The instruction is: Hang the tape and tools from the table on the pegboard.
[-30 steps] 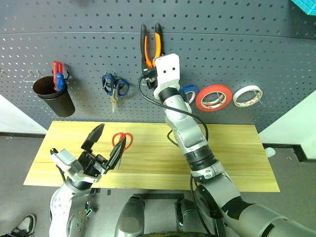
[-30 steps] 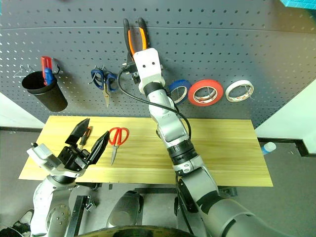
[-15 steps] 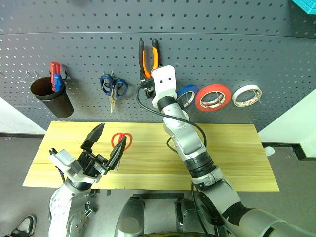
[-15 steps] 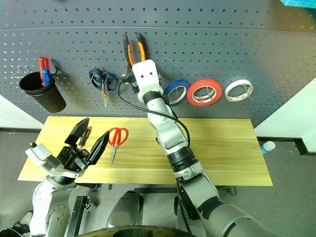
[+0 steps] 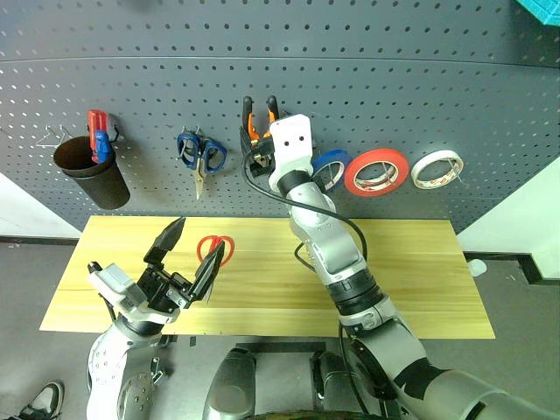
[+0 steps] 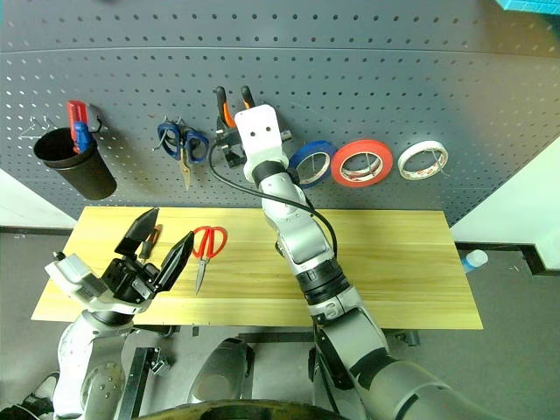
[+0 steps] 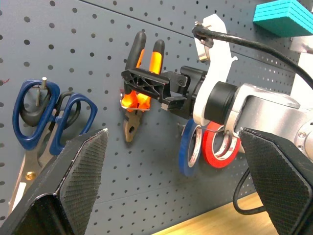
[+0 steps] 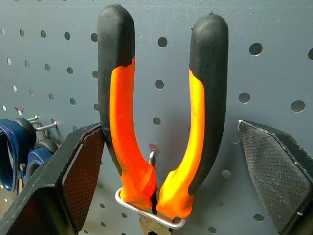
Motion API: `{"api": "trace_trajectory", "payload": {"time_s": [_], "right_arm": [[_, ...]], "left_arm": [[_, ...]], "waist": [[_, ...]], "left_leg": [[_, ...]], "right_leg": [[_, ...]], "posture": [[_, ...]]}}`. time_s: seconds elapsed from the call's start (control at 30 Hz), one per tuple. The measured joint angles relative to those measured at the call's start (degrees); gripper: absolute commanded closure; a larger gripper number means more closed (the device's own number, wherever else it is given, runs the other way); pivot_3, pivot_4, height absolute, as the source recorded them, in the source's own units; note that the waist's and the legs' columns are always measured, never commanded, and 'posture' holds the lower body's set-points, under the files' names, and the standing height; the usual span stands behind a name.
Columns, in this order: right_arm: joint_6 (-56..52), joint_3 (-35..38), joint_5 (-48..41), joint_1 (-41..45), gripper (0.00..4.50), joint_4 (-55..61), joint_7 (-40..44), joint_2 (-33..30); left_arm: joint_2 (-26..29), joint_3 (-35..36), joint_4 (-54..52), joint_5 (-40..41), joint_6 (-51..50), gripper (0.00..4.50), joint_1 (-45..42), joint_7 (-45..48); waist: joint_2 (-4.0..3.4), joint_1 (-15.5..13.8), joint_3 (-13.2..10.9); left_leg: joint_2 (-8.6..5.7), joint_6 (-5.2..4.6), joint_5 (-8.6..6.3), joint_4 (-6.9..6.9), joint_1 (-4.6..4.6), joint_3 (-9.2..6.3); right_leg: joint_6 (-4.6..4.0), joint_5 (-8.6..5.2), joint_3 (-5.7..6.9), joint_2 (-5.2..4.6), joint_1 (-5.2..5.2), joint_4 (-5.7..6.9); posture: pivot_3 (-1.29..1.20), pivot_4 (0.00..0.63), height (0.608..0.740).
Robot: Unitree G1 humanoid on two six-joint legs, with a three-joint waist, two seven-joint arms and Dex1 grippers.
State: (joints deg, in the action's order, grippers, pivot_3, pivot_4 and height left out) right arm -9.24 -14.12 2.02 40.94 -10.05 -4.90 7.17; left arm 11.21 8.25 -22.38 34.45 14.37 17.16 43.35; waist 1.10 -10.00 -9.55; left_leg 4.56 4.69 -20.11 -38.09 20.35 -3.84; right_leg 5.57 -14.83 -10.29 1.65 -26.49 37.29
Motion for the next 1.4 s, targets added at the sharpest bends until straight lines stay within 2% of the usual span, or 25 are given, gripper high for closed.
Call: {"api": "trace_trajectory", "payload": {"time_s": [0.1,0.2,0.43,0.73,0.9,1.03,1.1,1.4], "right_arm": [[-0.5,-0.4,0.0,-1.3,0.04,1.7,0.8,0.0],[-2.9,-1.3,0.0,-6.0,0.04,7.5,3.0,-0.4],[-11.7,-2.3,0.5,-13.0,0.04,23.3,7.6,-4.5],[-17.6,-2.0,1.7,-22.2,0.04,34.0,10.5,-9.4],[-18.0,2.1,0.5,-23.8,0.04,37.9,12.9,-13.0],[-18.7,7.1,-4.8,-24.1,0.04,39.6,18.2,-16.4],[-19.8,8.8,-8.5,-25.0,0.04,40.5,21.3,-17.5],[-21.1,4.1,-20.9,-34.6,0.04,45.9,34.1,-21.1]], "left_arm": [[0.0,-0.1,0.1,0.0,0.0,0.00,-0.1,0.0],[0.0,-0.2,0.2,0.0,0.0,0.00,-0.2,0.1],[0.1,-0.2,0.5,0.0,0.1,0.00,-0.2,0.4],[0.1,-0.1,1.4,0.0,0.2,0.00,-0.5,0.4],[-1.6,0.6,1.4,-5.9,0.7,0.00,0.1,-6.8],[2.5,0.4,1.4,-10.2,-8.2,0.00,1.1,-12.4],[2.7,0.4,1.5,-10.1,-11.2,0.00,0.3,-14.0],[2.5,-1.2,1.7,-8.7,-26.4,0.00,-3.8,-20.4]], "waist": [[0.00,0.0,0.0],[0.00,-0.1,0.0],[0.00,0.0,0.0],[0.01,0.0,0.0],[0.04,-0.1,0.0],[0.04,0.0,0.0],[0.05,-0.1,0.0],[0.08,0.0,0.1]], "left_leg": [[0.00,0.00,0.00,0.00,0.01,0.00],[0.00,0.00,0.00,0.02,0.03,0.00],[0.00,0.00,0.00,0.03,-0.02,0.00],[-0.03,0.00,0.00,0.03,0.00,0.00],[-0.04,0.00,0.00,0.01,-0.01,-0.01],[-0.05,-0.01,-0.01,0.01,-0.05,-0.04],[-0.05,-0.01,-0.01,-0.01,-0.06,-0.04],[-0.06,-0.01,-0.01,-0.07,-0.13,-0.04]], "right_leg": [[0.00,0.00,0.00,0.00,0.00,-0.02],[0.00,0.00,0.00,0.00,0.00,-0.08],[-0.01,-0.01,0.00,-0.01,0.02,-0.08],[-0.01,-0.01,-0.01,-0.05,0.06,-0.14],[0.00,-0.01,-0.02,-0.05,0.11,-0.15],[0.01,0.00,-0.01,-0.05,0.13,-0.13],[0.01,0.00,-0.01,-0.05,0.19,-0.14],[0.18,0.10,-0.01,-0.06,0.30,-0.12]], "posture": [[0.41,0.131,0.727],[0.40,0.131,0.727],[0.40,0.127,0.727],[0.39,0.120,0.727],[0.39,0.117,0.727],[0.37,0.108,0.727],[0.37,0.101,0.727],[0.35,0.094,0.727]]}}
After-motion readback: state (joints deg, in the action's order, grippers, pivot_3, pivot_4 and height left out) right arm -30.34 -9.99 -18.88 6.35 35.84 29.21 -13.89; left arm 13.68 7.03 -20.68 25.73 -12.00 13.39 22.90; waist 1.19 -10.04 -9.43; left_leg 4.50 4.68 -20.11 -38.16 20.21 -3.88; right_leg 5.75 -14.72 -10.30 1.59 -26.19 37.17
